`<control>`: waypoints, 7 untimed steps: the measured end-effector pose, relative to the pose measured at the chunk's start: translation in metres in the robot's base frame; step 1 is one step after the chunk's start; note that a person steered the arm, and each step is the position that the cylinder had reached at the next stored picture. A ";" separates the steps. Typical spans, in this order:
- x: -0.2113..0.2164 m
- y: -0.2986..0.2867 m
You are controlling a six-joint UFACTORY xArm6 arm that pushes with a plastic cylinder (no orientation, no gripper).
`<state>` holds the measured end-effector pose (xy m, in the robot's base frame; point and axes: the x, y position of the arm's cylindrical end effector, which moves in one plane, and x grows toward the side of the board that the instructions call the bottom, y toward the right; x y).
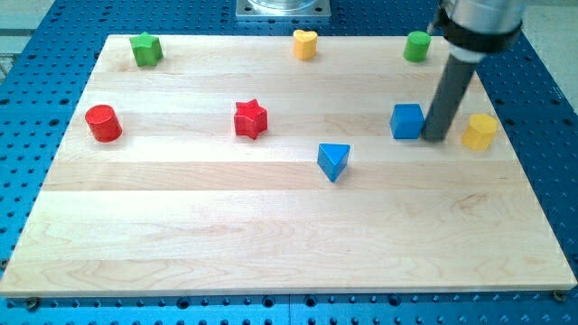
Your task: Move the cube into the triangle
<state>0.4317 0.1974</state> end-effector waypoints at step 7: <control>-0.028 -0.031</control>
<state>0.4036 0.1663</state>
